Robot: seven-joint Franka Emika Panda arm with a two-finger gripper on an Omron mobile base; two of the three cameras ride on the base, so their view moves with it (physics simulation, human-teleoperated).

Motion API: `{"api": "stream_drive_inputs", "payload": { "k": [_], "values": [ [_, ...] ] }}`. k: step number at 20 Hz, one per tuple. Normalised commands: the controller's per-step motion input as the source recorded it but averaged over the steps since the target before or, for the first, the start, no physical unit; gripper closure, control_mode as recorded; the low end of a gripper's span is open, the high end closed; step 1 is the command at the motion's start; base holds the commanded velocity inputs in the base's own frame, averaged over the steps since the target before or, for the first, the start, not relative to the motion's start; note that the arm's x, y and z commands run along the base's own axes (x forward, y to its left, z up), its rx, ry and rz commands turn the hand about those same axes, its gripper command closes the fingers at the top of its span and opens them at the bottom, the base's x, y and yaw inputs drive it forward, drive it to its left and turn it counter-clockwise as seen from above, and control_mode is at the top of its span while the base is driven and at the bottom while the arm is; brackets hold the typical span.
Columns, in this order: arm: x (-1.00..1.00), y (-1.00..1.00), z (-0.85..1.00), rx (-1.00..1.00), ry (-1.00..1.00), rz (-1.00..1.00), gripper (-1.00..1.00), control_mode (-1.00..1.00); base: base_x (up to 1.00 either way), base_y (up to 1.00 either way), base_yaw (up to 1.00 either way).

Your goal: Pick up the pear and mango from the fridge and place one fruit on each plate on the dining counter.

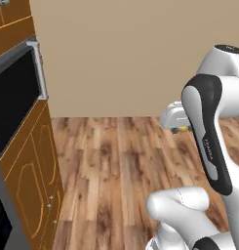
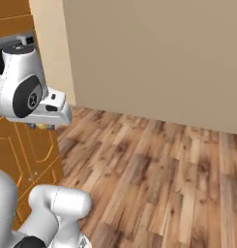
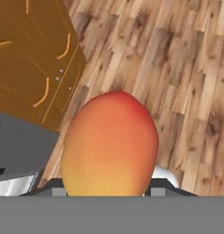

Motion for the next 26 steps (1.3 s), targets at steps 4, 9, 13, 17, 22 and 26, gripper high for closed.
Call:
{"api": "stream_drive_inputs", "payload": {
  "k": [4, 9, 13, 17, 22, 26],
  "values": [
    [0.00, 0.00, 0.00, 0.00, 0.00, 0.00, 1.00, 1.00, 0.71, 0.31, -0.75],
    [0.00, 0.00, 0.00, 0.00, 0.00, 0.00, 1.00, 1.00, 0.94, 0.51, -0.67],
    [0.00, 0.00, 0.00, 0.00, 0.00, 0.00, 1.00, 1.00, 1.00, 0.84, -0.52],
    [0.00, 0.00, 0.00, 0.00, 0.00, 0.00, 1.00, 1.00, 1.00, 0.84, -0.49],
    [0.00, 0.00, 0.00, 0.00, 0.00, 0.00, 1.00, 1.00, 1.00, 0.93, -0.51],
    [0.00, 0.00, 0.00, 0.00, 0.00, 0.00, 1.00, 1.00, 1.00, 0.98, -0.53]
  ]
}}
